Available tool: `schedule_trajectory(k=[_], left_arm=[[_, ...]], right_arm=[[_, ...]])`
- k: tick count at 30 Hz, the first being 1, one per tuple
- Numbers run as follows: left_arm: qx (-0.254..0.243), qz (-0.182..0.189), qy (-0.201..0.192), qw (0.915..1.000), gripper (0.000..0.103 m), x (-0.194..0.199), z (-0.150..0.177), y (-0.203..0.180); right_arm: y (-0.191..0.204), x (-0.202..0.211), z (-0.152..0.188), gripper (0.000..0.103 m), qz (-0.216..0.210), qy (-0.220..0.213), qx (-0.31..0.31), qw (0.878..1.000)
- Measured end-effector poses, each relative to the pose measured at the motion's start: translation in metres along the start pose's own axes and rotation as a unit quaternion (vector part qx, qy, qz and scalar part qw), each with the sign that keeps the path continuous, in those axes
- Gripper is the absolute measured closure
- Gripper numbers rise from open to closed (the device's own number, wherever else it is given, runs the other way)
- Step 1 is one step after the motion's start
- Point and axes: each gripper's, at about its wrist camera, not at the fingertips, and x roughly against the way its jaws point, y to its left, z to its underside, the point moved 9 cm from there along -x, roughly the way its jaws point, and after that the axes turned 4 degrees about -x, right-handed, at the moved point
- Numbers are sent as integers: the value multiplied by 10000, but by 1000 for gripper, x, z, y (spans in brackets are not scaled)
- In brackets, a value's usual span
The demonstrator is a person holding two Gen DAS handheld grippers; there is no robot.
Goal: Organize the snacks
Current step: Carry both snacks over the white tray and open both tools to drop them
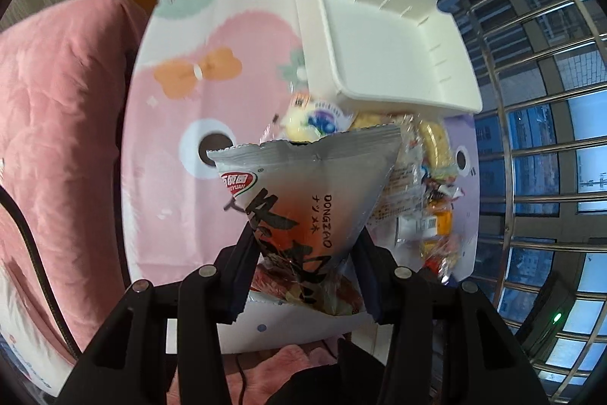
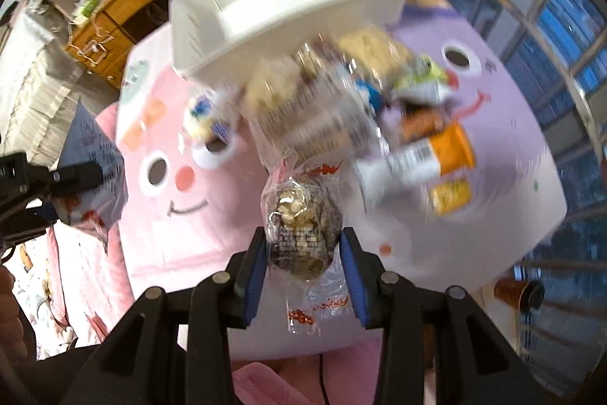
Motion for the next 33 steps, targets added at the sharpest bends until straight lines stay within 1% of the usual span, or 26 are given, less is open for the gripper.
schedule_trajectory(k=[3,6,10,14,16,18,20,22,28,33], left_arm=[[19,-128,-441,9989,57,23,-11,-2],[195,-231,-818,9962,57,39,-24,-6],[371,-271,-1141,9924,57,49,-37,-18],[400,-327,-1484,9876,57,54,-50,-38],[375,-283,-1662,9850,56,55,-56,-50],[371,-94,-1852,9820,56,52,-65,-64],[405,2,-1945,9801,56,46,-74,-75],[389,20,-2064,9777,56,41,-83,-85],[330,-187,-2259,9734,56,27,-105,-106],[258,-391,-2447,9685,56,19,-128,-122]], right_arm=[[6,11,-30,65,-180,-235,205,9994],[18,14,-58,65,-351,-420,471,9974],[23,23,-91,65,-533,-626,862,9929],[23,31,-123,65,-765,-840,1196,9863],[21,34,-139,65,-854,-950,1344,9827],[18,33,-153,65,-937,-1061,1485,9787],[15,33,-166,65,-1028,-1155,1590,9751],[12,33,-180,65,-1129,-1239,1691,9713],[5,31,-216,65,-1387,-1635,1977,9565],[4,22,-240,65,-1567,-1778,2051,9496]])
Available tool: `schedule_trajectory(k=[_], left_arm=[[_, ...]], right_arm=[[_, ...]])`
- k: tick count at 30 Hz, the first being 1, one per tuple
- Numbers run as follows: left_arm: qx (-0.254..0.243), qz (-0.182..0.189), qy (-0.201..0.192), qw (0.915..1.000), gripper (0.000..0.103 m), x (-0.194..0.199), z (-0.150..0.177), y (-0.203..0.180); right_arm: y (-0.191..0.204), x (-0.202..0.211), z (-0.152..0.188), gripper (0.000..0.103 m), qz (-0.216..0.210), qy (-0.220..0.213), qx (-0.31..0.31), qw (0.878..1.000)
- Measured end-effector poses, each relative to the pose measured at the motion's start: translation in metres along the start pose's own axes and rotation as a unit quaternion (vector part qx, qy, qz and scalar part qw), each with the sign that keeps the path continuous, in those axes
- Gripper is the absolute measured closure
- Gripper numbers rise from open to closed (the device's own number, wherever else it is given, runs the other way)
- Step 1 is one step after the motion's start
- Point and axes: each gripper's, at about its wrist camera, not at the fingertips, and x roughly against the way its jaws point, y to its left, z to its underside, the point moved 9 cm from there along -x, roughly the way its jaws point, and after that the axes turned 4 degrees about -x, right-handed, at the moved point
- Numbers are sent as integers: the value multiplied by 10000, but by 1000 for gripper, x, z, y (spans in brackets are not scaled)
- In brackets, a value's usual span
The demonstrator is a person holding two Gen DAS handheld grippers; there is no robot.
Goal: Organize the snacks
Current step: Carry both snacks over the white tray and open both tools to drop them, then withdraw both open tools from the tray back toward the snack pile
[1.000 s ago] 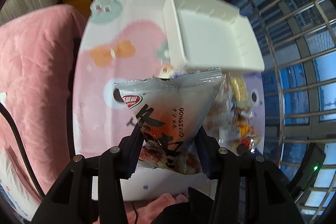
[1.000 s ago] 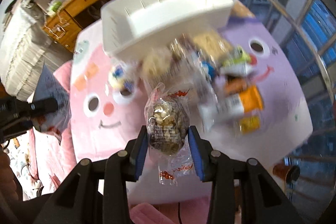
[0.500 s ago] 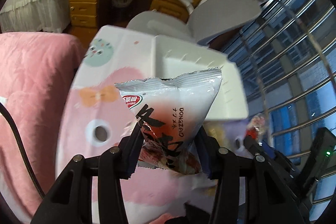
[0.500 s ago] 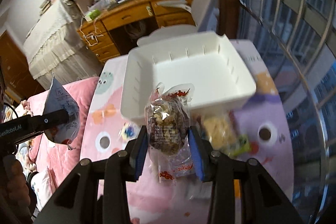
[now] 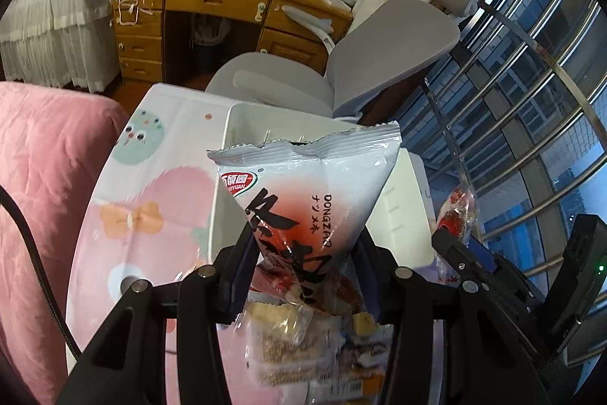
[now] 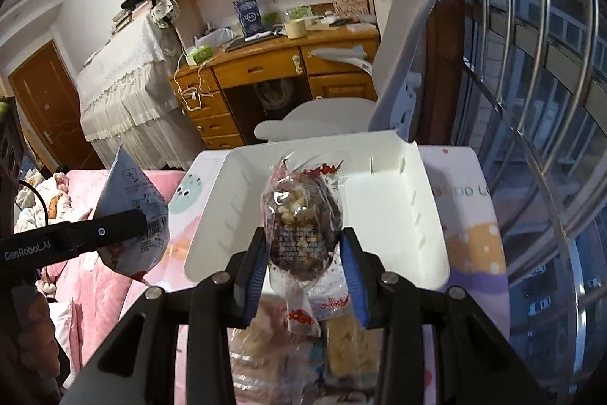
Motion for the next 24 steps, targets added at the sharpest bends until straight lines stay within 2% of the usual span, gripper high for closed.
schedule_trajectory(k=[5,6,7,9,10,12,14,15,24], left_arm=[[-82,-201,89,9997,56,-24,-11,-12],[-114,-284,125,9995,53,-28,-12,-14],[-126,-325,142,9993,49,-29,-12,-15],[-137,-385,158,9990,30,-34,-14,-18],[-139,-389,141,9990,28,-34,-14,-19],[-171,-412,153,9989,27,-35,-15,-20],[-210,-460,255,9984,27,-38,-13,-20],[-202,-447,289,9984,27,-39,-12,-20],[-209,-513,433,9975,24,-34,-1,-17]], right_arm=[[-14,-16,-7,65,-76,-156,-33,9998],[-18,-19,-9,65,-70,-190,-65,9998],[-20,-22,-10,64,-62,-205,-82,9997],[-26,-29,-12,63,49,-183,-115,9998],[-28,-31,-12,63,75,-156,-128,9998],[-31,-34,-11,61,-4,-63,-186,9998],[-34,-37,-10,50,-25,16,-281,9996],[-35,-38,-9,48,-9,43,-338,9994],[-43,-42,3,45,9,411,-791,9960]])
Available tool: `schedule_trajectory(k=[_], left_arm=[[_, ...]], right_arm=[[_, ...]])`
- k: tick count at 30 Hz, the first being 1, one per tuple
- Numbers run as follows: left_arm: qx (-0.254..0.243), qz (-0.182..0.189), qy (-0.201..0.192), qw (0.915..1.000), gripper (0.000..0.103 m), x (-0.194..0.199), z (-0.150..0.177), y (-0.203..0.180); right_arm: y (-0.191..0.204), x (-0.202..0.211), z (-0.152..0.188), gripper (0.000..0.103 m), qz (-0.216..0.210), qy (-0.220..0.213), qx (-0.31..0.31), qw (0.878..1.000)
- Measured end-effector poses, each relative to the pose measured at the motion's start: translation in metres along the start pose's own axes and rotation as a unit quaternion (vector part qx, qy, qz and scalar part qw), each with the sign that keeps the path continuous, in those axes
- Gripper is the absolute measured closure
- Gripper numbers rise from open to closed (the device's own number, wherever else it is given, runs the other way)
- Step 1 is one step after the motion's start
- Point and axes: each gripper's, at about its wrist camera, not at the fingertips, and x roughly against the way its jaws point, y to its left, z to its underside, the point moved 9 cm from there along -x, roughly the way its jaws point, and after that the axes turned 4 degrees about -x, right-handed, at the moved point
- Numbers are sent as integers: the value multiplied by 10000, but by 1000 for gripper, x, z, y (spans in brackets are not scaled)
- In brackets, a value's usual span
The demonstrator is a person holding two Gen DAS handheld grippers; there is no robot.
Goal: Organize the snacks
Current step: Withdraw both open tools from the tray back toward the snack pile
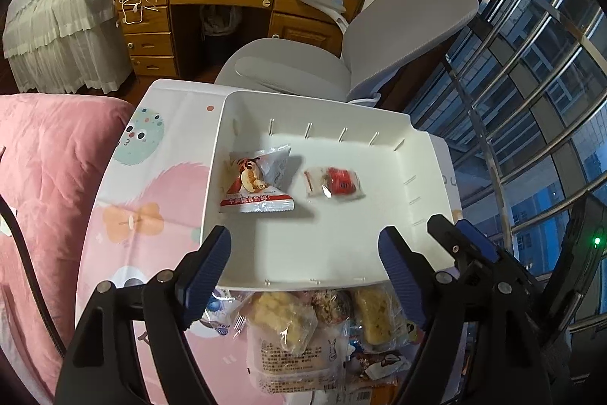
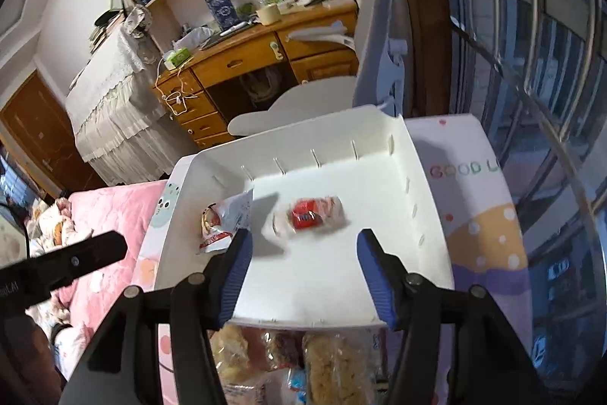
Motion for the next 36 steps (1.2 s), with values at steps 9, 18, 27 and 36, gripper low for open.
schedule_trajectory(k=[9,18,27,36], left_arm=[[-176,171,13,9997,24,21,20,8],[-719,103,38,9973,23,46,59,22],[-1297,217,206,9911,23,67,103,29],[-1739,414,490,9827,21,76,138,41]], right_arm=[[-31,23,24,41,255,42,-848,9961],[-63,59,86,41,816,171,-1730,9814],[-72,83,164,41,1252,488,-2280,9643],[-73,97,237,41,1440,745,-2995,9402]])
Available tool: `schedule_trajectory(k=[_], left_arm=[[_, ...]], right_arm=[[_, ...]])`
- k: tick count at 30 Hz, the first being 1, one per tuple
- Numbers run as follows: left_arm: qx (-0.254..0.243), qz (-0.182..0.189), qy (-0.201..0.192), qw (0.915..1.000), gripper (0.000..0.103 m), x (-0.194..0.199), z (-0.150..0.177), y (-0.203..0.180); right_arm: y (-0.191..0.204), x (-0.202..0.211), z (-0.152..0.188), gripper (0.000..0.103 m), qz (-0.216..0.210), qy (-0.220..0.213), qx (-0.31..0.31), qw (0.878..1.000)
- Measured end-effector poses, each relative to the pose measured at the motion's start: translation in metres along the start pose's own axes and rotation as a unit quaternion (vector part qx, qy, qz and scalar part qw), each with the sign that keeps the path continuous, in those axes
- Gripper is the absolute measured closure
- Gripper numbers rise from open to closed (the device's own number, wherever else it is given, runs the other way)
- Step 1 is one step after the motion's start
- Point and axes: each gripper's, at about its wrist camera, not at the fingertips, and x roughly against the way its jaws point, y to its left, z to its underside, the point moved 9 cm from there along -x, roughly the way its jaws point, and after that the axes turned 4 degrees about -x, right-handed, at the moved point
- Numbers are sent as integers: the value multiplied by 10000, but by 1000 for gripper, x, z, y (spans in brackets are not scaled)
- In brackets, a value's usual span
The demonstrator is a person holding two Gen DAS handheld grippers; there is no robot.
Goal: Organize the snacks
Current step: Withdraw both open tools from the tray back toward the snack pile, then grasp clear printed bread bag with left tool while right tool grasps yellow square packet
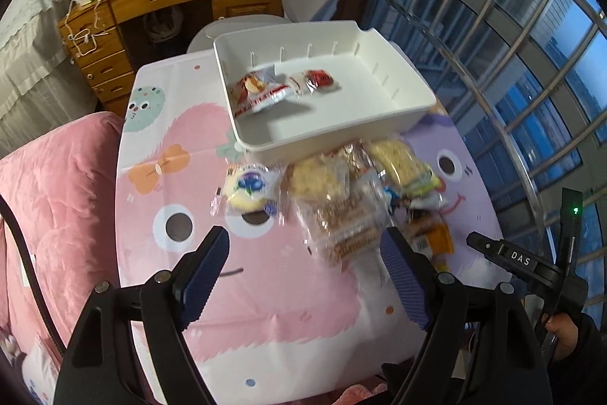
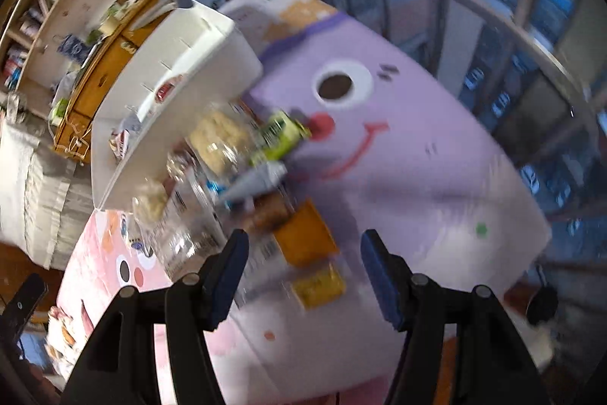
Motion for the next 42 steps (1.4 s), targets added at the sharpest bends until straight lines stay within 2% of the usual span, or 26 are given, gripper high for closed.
schedule_trajectory(k=[6,8,11,19,24,30,32,35,38,42], left_arm=[[-316,106,161,9993,15,-1,17,-5],[-392,147,244,9988,14,-4,22,-7],[-473,266,450,9975,13,-12,28,-14],[-604,-28,1501,9868,12,-59,48,-21],[-693,-191,1845,9802,12,-79,40,-26],[-346,-126,2252,9736,10,-115,25,-35],[-129,-67,2493,9683,10,-129,24,-37],[128,-62,2783,9604,10,-147,23,-38],[270,-100,2871,9575,10,-162,18,-39],[570,-96,2958,9535,10,-179,14,-38]], right_arm=[[-15,-2,31,40,-97,158,-515,9985],[-18,-4,39,36,-170,252,-779,9965],[-21,-6,48,35,-235,310,-1043,9938],[-38,-23,55,35,-143,676,-1804,9812],[-49,-35,54,35,-74,1013,-2255,9689],[-52,-46,51,35,-257,1456,-2784,9490],[-54,-49,51,35,-254,1577,-2920,9430],[-60,-55,57,35,-179,1849,-3261,9269],[-66,-61,60,35,-157,2030,-3494,9146],[-70,-64,57,35,-47,2065,-3615,9092]])
